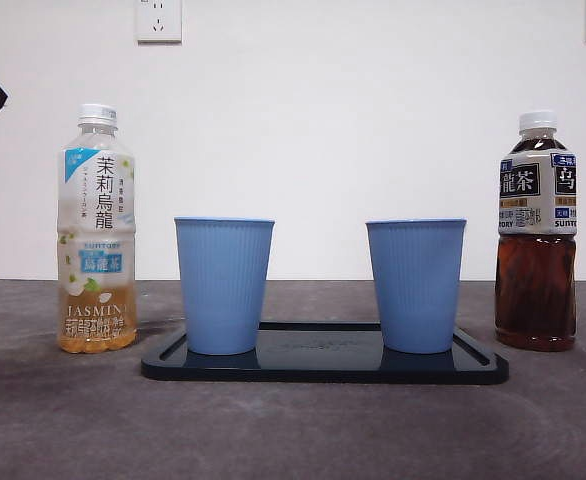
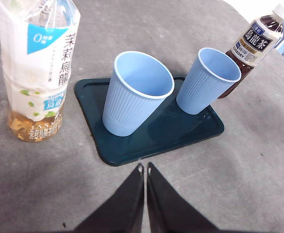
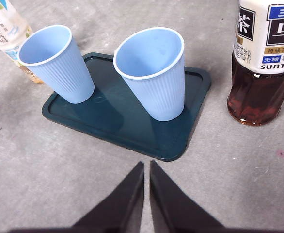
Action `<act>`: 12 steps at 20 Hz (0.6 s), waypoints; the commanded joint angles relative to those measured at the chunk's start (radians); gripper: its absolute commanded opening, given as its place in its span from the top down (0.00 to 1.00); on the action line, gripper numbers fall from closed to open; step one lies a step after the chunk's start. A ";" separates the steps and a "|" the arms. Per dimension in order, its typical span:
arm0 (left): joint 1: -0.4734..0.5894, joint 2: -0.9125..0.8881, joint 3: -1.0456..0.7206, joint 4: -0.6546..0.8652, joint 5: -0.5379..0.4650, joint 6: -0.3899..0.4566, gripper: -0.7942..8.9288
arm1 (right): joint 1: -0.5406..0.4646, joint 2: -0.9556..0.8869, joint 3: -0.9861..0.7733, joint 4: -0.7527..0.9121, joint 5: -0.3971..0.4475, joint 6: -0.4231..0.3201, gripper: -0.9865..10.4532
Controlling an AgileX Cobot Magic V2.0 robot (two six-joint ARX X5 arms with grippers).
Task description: Pour the drink into the cup
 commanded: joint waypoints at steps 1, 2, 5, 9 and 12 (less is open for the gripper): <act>-0.005 0.003 0.017 0.013 0.002 0.002 0.91 | 0.006 0.002 0.015 0.010 0.000 0.007 0.90; -0.005 0.003 0.017 0.013 0.002 0.002 0.91 | 0.006 0.002 0.015 0.010 0.000 0.007 0.90; -0.002 -0.009 0.017 0.023 0.001 0.108 0.91 | 0.006 0.002 0.015 0.010 0.000 0.007 0.90; 0.107 -0.091 -0.006 0.163 -0.053 0.336 0.91 | 0.006 0.002 0.015 0.010 0.000 0.007 0.90; 0.232 -0.182 -0.064 0.235 -0.203 0.344 0.91 | 0.006 0.002 0.015 0.010 0.000 0.007 0.90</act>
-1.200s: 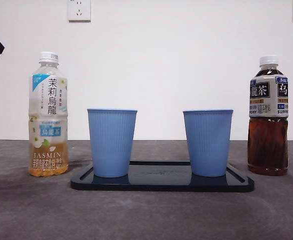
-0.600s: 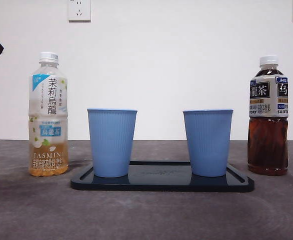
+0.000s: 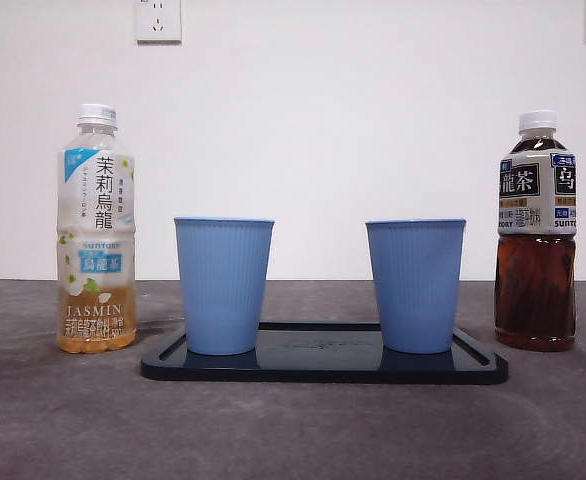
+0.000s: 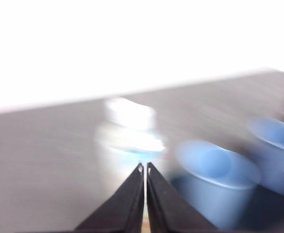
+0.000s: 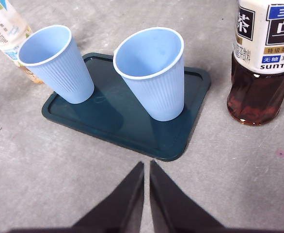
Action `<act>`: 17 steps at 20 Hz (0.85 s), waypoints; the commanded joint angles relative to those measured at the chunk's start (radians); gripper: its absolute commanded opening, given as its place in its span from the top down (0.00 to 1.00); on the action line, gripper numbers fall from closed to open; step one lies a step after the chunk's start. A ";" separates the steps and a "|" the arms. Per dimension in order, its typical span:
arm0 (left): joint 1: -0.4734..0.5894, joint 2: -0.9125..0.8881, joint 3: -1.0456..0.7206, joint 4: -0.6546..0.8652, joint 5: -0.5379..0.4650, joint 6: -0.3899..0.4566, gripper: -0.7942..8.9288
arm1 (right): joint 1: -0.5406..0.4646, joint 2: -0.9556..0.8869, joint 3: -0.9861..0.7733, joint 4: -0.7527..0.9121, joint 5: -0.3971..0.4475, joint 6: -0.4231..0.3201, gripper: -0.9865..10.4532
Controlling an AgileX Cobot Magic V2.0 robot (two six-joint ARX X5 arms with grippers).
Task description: Pour the drink into the cup
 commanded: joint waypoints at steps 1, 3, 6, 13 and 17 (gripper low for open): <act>0.072 -0.050 -0.052 0.021 -0.124 0.041 0.91 | 0.006 0.002 0.015 0.010 0.000 0.006 0.90; 0.129 -0.108 -0.126 0.059 -0.224 0.040 0.91 | 0.006 0.002 0.015 0.010 0.000 0.006 0.90; 0.169 -0.193 -0.235 0.064 -0.257 0.040 0.91 | 0.006 0.002 0.015 0.010 0.000 0.006 0.90; 0.172 -0.293 -0.403 0.055 -0.257 0.040 0.91 | 0.006 0.002 0.015 0.010 0.000 0.006 0.90; 0.172 -0.318 -0.454 0.055 -0.257 0.040 0.91 | 0.006 0.002 0.015 0.010 0.000 0.006 0.90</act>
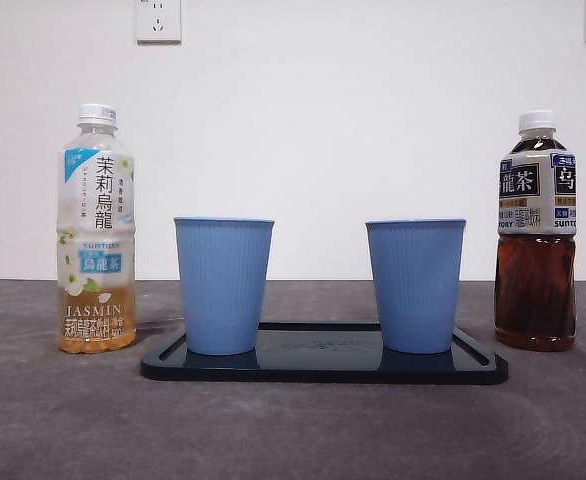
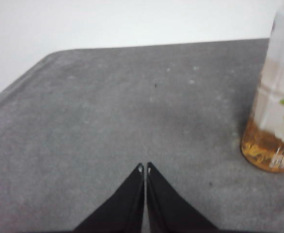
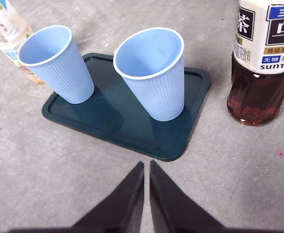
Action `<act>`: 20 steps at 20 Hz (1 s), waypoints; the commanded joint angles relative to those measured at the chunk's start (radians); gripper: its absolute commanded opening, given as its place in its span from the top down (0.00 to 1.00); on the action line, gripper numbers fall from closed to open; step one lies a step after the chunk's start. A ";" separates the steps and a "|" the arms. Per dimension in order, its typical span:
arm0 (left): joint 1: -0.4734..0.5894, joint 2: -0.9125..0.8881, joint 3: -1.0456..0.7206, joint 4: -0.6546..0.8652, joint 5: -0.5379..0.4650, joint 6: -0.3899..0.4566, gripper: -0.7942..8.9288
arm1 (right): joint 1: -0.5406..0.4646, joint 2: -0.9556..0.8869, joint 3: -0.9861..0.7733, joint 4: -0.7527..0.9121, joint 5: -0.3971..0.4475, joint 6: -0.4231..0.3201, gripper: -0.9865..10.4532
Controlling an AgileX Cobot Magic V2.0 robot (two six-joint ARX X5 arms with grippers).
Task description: Pour the drink into the cup
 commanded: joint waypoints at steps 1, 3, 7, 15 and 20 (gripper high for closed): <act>0.002 -0.019 -0.019 0.011 -0.003 0.006 0.91 | 0.006 0.002 0.015 0.010 0.000 0.006 0.90; 0.002 -0.037 -0.033 0.010 -0.003 0.006 0.91 | 0.006 0.002 0.015 0.010 0.000 0.006 0.90; 0.002 -0.038 -0.040 0.012 -0.003 0.006 0.91 | 0.006 0.002 0.015 0.010 0.000 0.006 0.90; 0.002 -0.038 -0.040 0.012 -0.002 0.005 0.91 | 0.006 0.002 0.015 0.013 0.000 0.006 0.90; 0.002 -0.038 -0.040 0.012 -0.002 0.005 0.91 | 0.006 0.002 0.015 0.013 0.000 0.006 0.90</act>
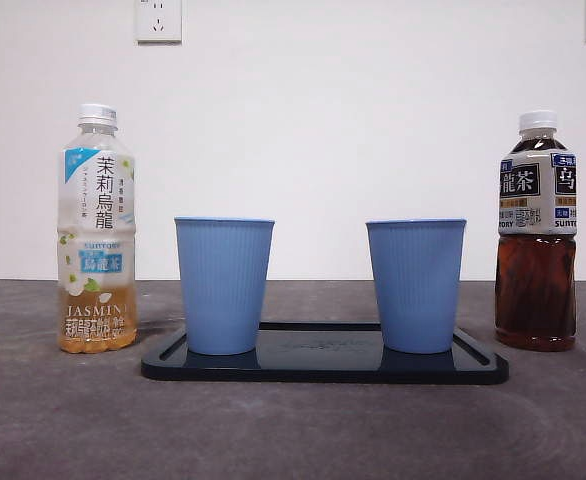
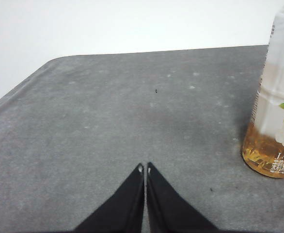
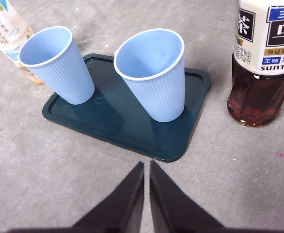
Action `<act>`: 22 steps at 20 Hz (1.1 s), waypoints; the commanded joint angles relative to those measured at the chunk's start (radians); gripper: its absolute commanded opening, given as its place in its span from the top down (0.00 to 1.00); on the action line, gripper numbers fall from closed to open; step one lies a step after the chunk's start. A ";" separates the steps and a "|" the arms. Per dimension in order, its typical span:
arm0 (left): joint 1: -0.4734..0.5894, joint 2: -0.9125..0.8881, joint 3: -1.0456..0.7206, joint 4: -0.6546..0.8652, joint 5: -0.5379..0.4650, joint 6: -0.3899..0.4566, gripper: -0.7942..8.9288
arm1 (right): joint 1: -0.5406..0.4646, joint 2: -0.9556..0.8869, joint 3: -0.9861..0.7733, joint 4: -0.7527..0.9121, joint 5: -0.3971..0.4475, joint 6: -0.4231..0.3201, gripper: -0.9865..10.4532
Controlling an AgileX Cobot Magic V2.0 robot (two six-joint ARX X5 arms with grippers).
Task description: Pour the drink into the cup
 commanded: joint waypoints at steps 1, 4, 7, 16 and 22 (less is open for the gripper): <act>0.002 -0.002 -0.020 -0.008 -0.002 0.005 0.91 | 0.006 0.003 0.015 0.010 0.000 0.006 0.90; 0.002 -0.002 -0.020 -0.008 -0.002 0.005 0.91 | 0.006 0.003 0.015 0.010 0.000 0.006 0.90; 0.002 -0.002 -0.020 -0.008 -0.002 0.004 0.91 | 0.006 0.003 0.015 0.010 0.000 0.006 0.90; 0.002 -0.002 -0.020 -0.008 -0.002 0.005 0.91 | -0.171 -0.199 -0.105 0.265 0.080 -0.143 0.90; 0.002 -0.002 -0.020 -0.008 -0.002 0.005 0.91 | -0.332 -0.372 -0.383 0.561 0.148 -0.193 0.90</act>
